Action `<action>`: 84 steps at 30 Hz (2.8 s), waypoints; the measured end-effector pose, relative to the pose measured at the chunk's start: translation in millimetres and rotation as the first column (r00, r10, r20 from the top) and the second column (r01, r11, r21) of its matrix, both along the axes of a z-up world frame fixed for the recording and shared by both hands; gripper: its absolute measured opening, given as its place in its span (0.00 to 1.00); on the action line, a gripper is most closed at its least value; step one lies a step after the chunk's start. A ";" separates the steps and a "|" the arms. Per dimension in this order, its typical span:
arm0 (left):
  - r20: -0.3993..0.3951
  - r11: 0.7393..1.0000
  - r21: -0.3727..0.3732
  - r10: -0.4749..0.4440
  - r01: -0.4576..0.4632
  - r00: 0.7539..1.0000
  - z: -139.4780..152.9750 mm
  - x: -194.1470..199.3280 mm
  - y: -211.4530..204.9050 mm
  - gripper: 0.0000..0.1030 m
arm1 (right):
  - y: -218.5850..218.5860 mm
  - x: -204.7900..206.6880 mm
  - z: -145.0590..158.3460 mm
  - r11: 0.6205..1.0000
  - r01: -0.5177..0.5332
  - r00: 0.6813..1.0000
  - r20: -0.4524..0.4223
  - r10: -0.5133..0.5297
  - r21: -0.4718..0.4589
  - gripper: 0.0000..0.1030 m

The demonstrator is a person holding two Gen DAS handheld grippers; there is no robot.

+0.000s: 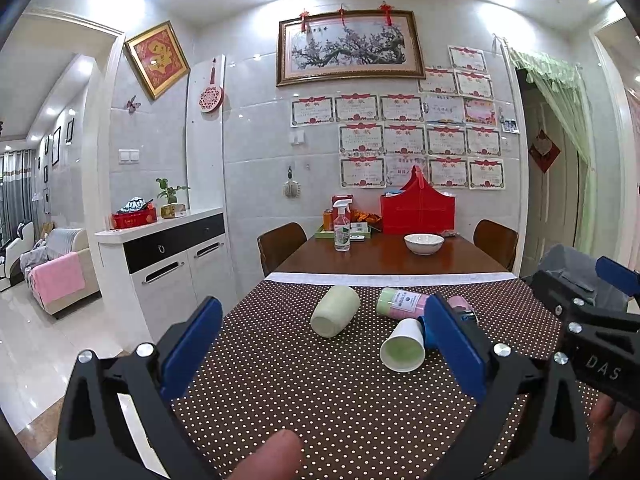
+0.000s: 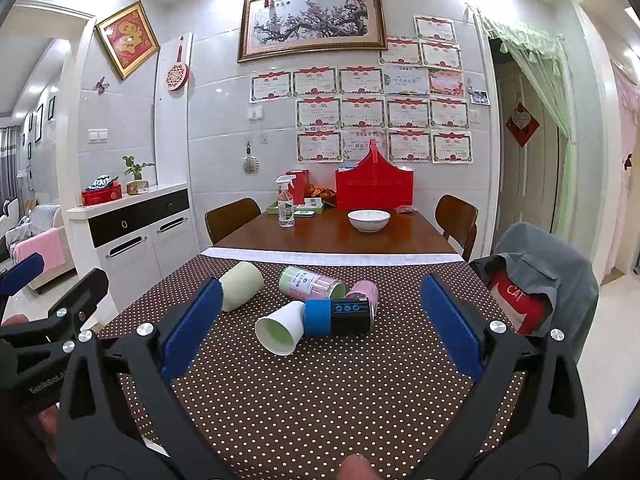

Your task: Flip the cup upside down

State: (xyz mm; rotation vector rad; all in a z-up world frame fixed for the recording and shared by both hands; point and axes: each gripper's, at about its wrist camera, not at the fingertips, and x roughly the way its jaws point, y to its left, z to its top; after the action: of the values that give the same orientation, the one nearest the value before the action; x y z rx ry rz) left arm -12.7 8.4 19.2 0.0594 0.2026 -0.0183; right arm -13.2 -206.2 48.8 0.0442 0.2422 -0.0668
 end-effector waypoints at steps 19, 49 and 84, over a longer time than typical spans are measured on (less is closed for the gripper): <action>-0.013 1.000 0.013 -0.002 0.002 1.000 -3.9 9.9 -7.2 0.96 | 0.4 10.1 2.5 1.000 -0.022 1.000 0.000 0.022 -0.018 0.94; -0.280 0.989 0.141 -0.003 0.044 0.960 -37.5 202.6 -41.8 0.96 | -76.2 150.7 -53.6 1.000 -0.006 0.968 -0.249 0.012 0.024 0.94; -0.729 0.957 0.101 -0.114 0.271 0.675 -125.1 444.7 -193.8 0.96 | -178.9 283.1 -101.5 0.992 0.009 0.902 -0.429 0.045 0.123 0.94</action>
State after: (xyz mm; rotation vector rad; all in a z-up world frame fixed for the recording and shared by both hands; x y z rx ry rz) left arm 432.0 -185.4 -105.9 0.2820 0.9996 -0.2409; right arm 269.9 -385.1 -52.7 0.1505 0.6927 -0.0421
